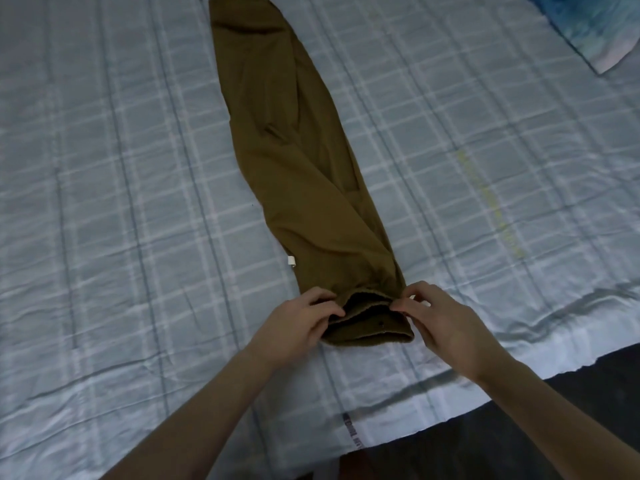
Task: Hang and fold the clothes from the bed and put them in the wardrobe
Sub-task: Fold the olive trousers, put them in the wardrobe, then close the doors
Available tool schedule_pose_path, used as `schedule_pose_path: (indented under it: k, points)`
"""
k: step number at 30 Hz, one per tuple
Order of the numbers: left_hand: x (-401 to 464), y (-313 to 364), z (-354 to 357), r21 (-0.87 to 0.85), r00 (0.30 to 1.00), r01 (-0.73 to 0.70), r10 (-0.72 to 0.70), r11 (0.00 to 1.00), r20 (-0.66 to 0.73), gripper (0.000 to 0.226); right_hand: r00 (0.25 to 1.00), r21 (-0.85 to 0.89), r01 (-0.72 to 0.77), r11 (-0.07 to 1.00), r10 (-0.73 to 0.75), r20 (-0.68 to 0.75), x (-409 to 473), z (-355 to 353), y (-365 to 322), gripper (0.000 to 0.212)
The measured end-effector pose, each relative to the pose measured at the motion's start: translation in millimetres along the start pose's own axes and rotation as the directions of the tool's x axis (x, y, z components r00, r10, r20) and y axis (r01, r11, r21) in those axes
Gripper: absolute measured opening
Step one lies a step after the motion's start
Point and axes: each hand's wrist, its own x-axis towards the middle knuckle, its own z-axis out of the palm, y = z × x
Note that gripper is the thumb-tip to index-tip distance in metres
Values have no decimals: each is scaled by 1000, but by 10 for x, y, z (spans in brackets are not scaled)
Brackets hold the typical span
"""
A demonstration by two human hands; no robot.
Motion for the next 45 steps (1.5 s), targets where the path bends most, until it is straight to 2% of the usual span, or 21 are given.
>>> schedule_pose_path:
  k: [5, 11, 14, 19, 22, 25, 31, 35, 39, 41, 45]
  points:
    - [49, 62, -60, 81, 994, 74, -80, 994, 75, 54, 999, -52, 4, 999, -7, -45, 78, 38, -32, 19]
    - [96, 124, -131, 329, 949, 51, -148, 943, 277, 45, 998, -69, -49, 996, 46, -34, 121, 74, -23, 16]
    - [107, 175, -149, 394, 938, 21, -154, 919, 309, 45, 1000, -39, -23, 999, 23, -12, 90, 72, -33, 23]
    - [113, 197, -167, 395, 924, 11, -160, 919, 347, 54, 1000, -76, 23, 997, -21, 22, -13, 68, -34, 52]
    - [149, 201, -190, 398, 914, -4, -158, 918, 375, 56, 998, -94, 55, 994, -55, 8, -29, 74, -30, 54]
    - [177, 227, -193, 400, 921, -22, -137, 916, 365, 55, 999, -141, 41, 989, -42, -7, -9, 124, -33, 47]
    - [192, 294, -165, 479, 928, -96, -96, 873, 360, 56, 993, -143, -113, 983, 106, -49, 84, 252, -43, 13]
    - [222, 348, -160, 554, 941, -74, -126, 829, 315, 36, 984, -136, -175, 975, 168, -62, 143, 162, -81, 12]
    - [164, 363, -243, 594, 966, -64, -99, 802, 238, 27, 990, -179, -138, 974, 130, -54, 161, -90, -156, 7]
    - [104, 403, -427, 605, 970, -98, -58, 790, 234, 12, 995, -208, -104, 973, 100, -29, 157, -277, -214, 7]
    - [-40, 515, -954, 642, 980, -131, 2, 756, 198, 30, 998, -241, -63, 969, 65, 2, 217, -753, -435, 10]
